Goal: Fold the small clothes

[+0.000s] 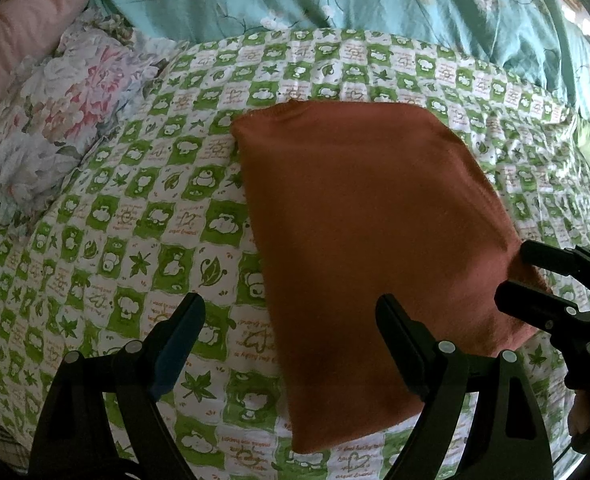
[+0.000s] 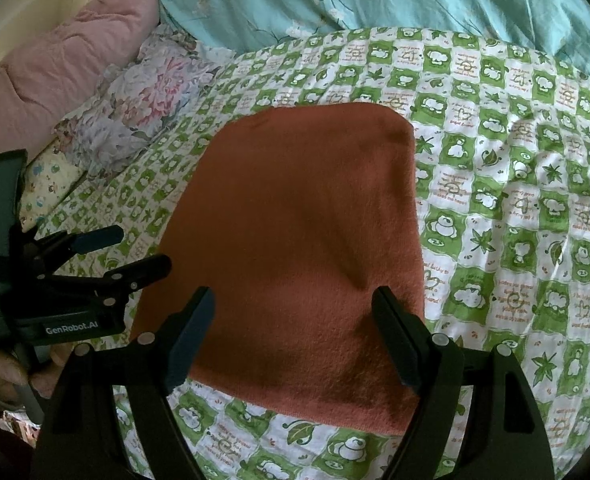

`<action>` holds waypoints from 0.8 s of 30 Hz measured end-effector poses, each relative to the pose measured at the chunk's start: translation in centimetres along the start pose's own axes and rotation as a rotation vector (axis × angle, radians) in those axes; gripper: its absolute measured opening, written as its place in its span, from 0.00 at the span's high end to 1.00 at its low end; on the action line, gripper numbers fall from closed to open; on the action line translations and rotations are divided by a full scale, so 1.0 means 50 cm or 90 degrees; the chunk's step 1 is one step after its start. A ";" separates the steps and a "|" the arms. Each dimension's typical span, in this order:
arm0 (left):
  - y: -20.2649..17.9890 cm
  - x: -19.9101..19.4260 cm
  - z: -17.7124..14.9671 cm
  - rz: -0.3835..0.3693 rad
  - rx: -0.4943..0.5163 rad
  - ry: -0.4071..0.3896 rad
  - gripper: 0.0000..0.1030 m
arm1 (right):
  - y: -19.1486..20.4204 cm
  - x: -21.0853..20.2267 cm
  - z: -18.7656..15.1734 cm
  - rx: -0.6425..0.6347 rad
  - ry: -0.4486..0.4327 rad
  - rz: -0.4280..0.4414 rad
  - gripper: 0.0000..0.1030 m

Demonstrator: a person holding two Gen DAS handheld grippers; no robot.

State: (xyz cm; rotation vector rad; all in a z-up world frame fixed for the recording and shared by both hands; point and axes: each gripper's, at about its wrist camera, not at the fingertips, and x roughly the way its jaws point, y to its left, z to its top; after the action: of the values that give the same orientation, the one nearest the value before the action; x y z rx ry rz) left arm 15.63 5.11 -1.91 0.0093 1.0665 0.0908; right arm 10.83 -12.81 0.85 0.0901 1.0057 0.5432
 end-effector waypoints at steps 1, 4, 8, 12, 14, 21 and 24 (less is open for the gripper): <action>0.000 0.000 0.000 0.000 0.000 0.000 0.15 | 0.000 0.000 0.000 0.000 0.000 0.000 0.21; 0.000 0.000 0.000 -0.001 0.000 0.000 0.15 | -0.001 0.000 0.000 -0.002 -0.001 0.000 0.21; 0.000 0.000 0.000 -0.001 -0.001 0.000 0.15 | -0.001 0.001 0.006 -0.001 -0.002 0.001 0.21; 0.001 0.000 -0.001 0.000 -0.001 0.000 0.15 | -0.001 0.001 0.005 -0.001 -0.001 0.001 0.21; 0.001 0.000 -0.001 -0.001 -0.002 0.002 0.15 | -0.001 0.001 0.004 0.000 -0.001 0.001 0.21; 0.000 0.002 0.003 -0.001 0.000 0.002 0.15 | -0.002 0.004 0.009 0.004 0.000 -0.001 0.21; 0.000 0.003 0.003 -0.002 0.000 0.002 0.14 | -0.003 0.004 0.008 0.004 0.000 0.000 0.21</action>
State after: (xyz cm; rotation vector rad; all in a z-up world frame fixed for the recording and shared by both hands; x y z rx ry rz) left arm 15.82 5.12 -1.95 0.0077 1.0700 0.0878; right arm 11.30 -12.76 0.86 0.0958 1.0071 0.5404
